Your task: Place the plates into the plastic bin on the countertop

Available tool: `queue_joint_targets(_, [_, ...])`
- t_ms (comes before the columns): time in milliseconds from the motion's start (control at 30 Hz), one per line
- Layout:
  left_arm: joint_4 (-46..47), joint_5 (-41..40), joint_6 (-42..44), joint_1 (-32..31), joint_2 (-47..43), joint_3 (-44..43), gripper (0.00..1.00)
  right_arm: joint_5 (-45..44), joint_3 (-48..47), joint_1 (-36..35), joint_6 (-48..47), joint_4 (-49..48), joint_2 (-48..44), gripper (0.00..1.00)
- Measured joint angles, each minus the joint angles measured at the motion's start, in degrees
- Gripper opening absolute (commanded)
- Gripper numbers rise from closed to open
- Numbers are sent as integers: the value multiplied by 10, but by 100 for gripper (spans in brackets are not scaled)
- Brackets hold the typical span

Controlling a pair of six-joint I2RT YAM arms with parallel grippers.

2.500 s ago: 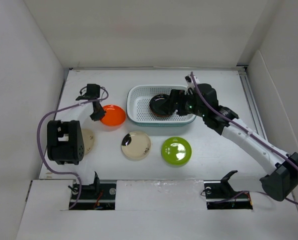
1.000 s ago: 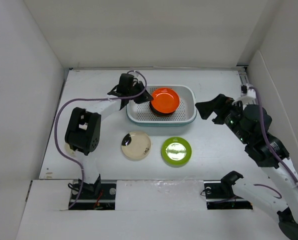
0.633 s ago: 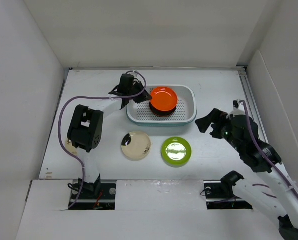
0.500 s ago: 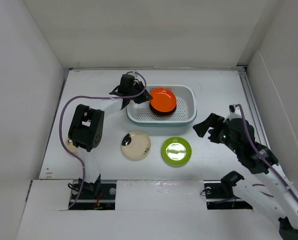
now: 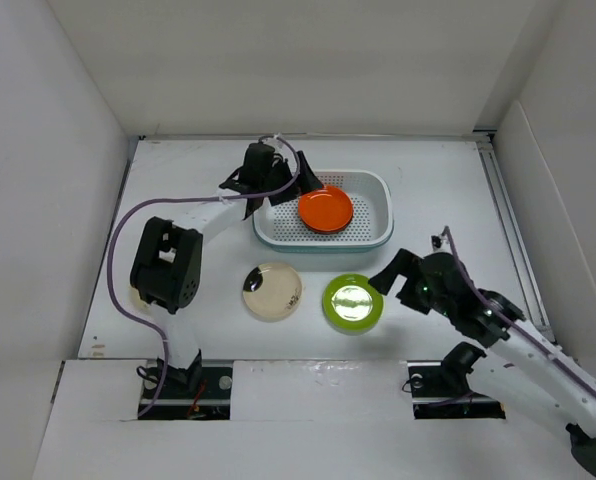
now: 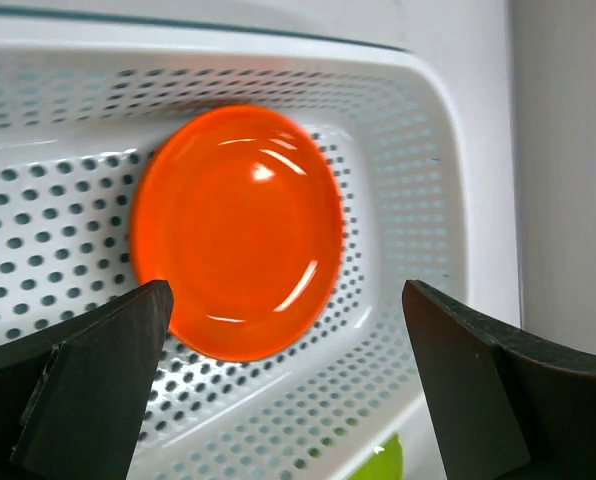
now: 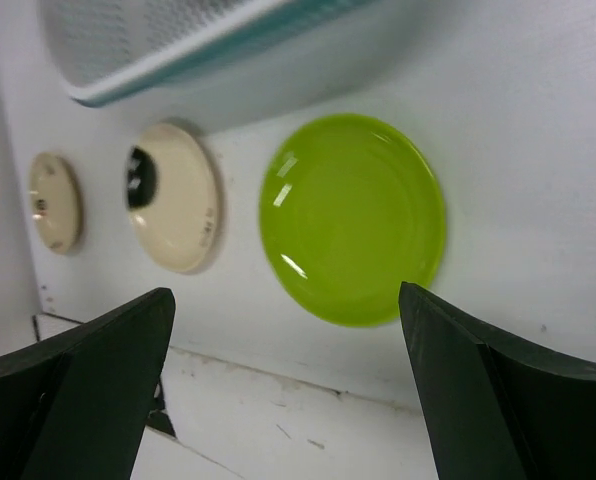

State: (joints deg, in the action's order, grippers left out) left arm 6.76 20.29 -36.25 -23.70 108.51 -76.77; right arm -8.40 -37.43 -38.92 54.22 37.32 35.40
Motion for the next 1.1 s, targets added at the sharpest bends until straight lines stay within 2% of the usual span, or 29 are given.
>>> queue_joint_targets(167, [-31,-19,19,-17,-64,-24,100,-5,92,-21,63,-25,65,100])
queue_joint_targets(333, [-112,-120,35,-34,-128,-71,100,-16,132,-24,96,-54,98,97])
queue_joint_targets(433, [-157,-183,34,-38,-169,-76,100,-22,132,-24,102,-93,138,85])
queue_joint_targets(500, [-182,-226,28,-38,-201,-70,100,-23,132,-24,103,-115,176,74])
queue_joint_targets(567, [-195,-256,19,-31,-242,-47,100,-21,132,-24,101,-135,213,64])
queue_joint_targets(633, [-204,-280,12,-18,-287,-15,100,-21,130,-24,101,-157,237,61])
queue_joint_targets(700, [-216,-306,5,-6,-328,9,100,-21,130,-23,99,-176,249,51])
queue_joint_targets(733, [-222,-318,3,-2,-345,15,100,-21,130,-23,98,-179,253,31])
queue_joint_targets(767, [-226,-328,1,-1,-358,17,100,-21,130,-22,96,-180,257,21])
queue_joint_targets(800, [-227,-334,-1,-1,-370,18,100,-20,131,-22,96,-181,259,16])
queue_joint_targets(833, [-228,-339,-2,-2,-378,18,100,-19,131,-20,97,-186,261,0])
queue_joint_targets(1000, [-236,-355,-12,-3,-386,18,100,-17,131,-16,101,-189,253,0])
queue_joint_targets(1100, [-244,-362,-21,-3,-381,20,100,-25,128,-23,106,-158,209,0])
